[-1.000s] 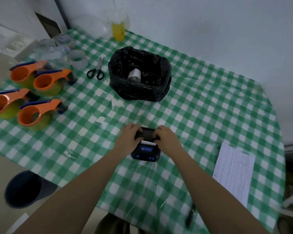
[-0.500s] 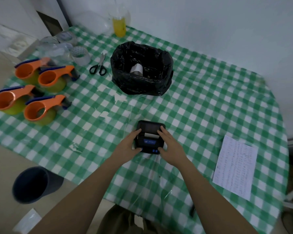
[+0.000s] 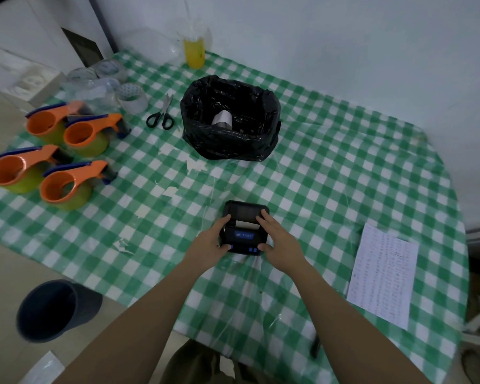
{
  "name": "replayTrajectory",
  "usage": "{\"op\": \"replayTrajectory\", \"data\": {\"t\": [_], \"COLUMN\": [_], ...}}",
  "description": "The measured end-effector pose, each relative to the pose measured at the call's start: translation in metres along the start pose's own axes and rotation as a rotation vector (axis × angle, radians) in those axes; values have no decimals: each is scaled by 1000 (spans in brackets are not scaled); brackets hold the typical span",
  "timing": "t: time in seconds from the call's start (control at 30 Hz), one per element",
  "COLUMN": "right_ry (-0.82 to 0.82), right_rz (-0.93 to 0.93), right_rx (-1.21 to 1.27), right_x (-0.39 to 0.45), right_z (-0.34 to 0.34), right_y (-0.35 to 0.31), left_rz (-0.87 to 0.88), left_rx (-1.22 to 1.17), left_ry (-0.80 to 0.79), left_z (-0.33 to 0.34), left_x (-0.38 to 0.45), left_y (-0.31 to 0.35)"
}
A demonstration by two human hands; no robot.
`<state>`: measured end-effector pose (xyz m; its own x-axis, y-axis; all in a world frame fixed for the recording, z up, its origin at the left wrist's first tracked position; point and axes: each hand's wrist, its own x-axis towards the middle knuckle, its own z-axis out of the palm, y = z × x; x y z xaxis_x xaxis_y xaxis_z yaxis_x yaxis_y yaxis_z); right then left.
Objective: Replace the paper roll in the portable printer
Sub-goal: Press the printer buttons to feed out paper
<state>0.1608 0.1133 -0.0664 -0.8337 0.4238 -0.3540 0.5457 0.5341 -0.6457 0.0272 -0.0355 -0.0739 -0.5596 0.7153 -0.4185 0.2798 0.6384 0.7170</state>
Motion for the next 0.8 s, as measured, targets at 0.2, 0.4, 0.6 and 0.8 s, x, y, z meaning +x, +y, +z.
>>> {"op": "replayTrajectory", "data": {"t": [0.2,0.4,0.6,0.8], "right_ry": [2,3,9,11], "right_rz": [8,-6,-18,-15], "right_rx": [0,-8,-28,-16], "right_x": [0,0,0,1], "right_z": [0,1,2,2], "right_y": [-2,-1,1,1], "left_rz": [-3,-7,-1,8], "left_rx": [15,10,17,21], "left_ry": [4,-6,-12,-12], "left_z": [0,-1,-1,-1], "left_x": [-1,0,-1,0], "left_y": [1,0,-1,-2]}}
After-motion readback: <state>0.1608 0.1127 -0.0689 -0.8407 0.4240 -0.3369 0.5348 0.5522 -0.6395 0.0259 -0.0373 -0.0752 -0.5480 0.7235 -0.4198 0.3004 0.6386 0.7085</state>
